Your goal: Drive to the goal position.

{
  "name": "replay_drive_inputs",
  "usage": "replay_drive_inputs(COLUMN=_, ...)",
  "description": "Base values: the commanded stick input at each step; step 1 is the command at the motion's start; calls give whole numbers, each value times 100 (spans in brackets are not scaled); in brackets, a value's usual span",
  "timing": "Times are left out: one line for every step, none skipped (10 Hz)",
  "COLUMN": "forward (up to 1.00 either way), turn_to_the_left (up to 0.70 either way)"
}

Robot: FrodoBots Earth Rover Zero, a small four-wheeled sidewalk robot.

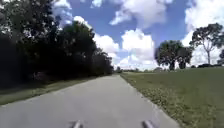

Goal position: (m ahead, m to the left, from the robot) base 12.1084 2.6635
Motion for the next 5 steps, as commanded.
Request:
replay_drive_inputs(forward=70, turn_to_the_left=0)
replay_drive_inputs(forward=70, turn_to_the_left=0)
replay_drive_inputs(forward=70, turn_to_the_left=0)
replay_drive_inputs(forward=70, turn_to_the_left=0)
replay_drive_inputs(forward=70, turn_to_the_left=0)
